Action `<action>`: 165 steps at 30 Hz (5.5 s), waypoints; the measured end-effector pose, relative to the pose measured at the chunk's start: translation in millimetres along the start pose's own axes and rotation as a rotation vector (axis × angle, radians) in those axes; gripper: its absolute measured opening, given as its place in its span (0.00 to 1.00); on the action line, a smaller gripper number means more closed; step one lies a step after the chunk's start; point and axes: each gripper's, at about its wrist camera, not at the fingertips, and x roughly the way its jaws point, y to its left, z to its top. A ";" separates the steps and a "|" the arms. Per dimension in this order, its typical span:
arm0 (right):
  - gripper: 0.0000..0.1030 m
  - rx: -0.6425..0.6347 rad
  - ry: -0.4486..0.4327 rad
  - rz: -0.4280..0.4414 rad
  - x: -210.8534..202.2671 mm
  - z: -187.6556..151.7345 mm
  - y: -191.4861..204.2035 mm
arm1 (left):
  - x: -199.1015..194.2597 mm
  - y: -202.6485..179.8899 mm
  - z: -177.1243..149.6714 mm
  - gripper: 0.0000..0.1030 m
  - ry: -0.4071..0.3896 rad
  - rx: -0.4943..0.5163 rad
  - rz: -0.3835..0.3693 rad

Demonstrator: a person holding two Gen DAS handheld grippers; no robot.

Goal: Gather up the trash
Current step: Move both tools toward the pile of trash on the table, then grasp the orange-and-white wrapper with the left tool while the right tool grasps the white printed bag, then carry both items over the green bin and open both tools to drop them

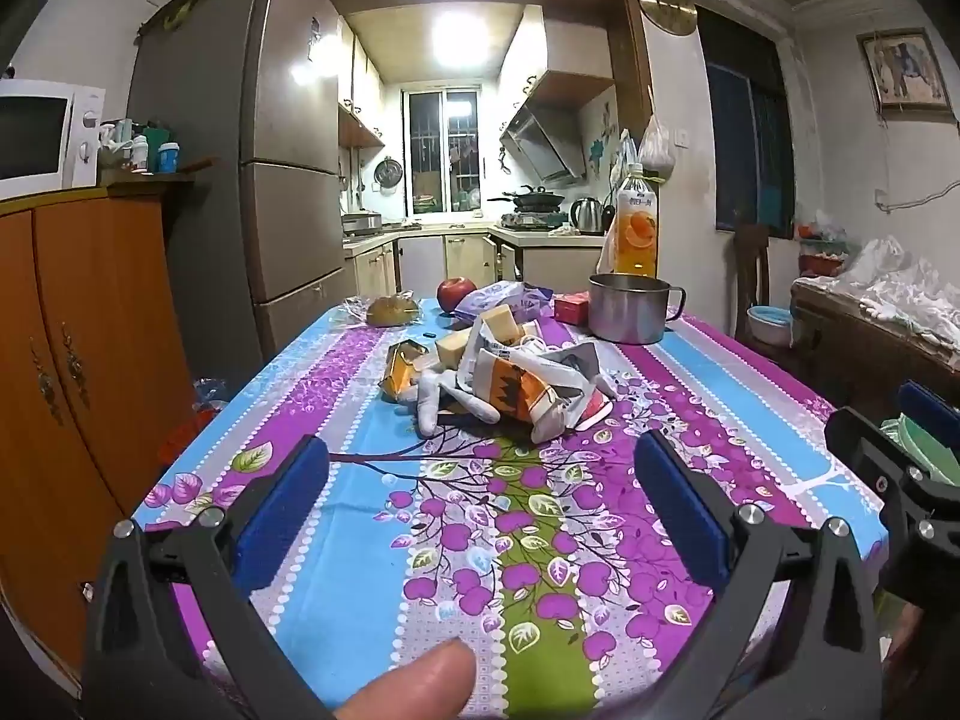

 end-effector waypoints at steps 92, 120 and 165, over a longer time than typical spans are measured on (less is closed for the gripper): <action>0.81 0.044 0.255 0.137 151.0 30.6 -10.1 | 248.4 7.9 26.4 0.86 0.566 -0.269 -0.126; 0.77 0.165 0.391 0.194 197.4 18.5 -50.7 | 232.9 61.6 8.0 0.29 0.558 -0.324 -0.272; 0.21 0.016 0.257 -0.058 155.0 53.7 -54.8 | 146.3 -27.1 69.3 0.16 0.165 -0.103 -0.258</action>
